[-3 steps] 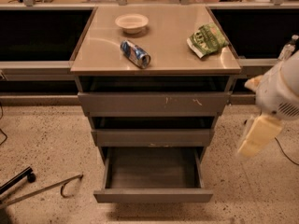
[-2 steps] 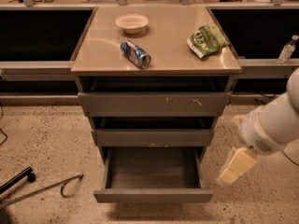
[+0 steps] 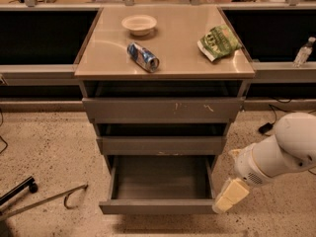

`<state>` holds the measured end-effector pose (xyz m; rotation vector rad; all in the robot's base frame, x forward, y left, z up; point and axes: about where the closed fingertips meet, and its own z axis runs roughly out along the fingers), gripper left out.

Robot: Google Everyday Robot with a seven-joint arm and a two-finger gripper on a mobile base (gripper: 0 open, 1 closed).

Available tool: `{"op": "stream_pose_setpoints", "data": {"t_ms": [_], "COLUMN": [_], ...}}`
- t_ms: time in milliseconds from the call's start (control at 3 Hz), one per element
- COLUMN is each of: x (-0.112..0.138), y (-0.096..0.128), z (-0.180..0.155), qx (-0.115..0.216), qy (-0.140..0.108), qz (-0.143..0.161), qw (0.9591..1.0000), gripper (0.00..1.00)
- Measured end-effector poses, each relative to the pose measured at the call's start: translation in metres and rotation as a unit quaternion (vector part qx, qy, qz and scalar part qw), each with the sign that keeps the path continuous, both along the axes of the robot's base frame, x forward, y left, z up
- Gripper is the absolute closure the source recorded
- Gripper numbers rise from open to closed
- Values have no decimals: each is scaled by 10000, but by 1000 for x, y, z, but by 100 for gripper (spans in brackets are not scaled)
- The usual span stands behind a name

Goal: Close bottom drawer

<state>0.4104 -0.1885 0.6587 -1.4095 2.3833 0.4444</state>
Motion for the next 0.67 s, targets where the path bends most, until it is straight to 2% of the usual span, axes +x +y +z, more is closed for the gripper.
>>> {"op": "stream_pose_setpoints", "data": {"t_ms": [333,667], "x": [0,0], "y": [-1,-7], "z": [-10,-42], "qx": [98,122], "qy": [-10,27], "qz": [3,14], "qw": [10000,9999], "gripper": [0,0]}}
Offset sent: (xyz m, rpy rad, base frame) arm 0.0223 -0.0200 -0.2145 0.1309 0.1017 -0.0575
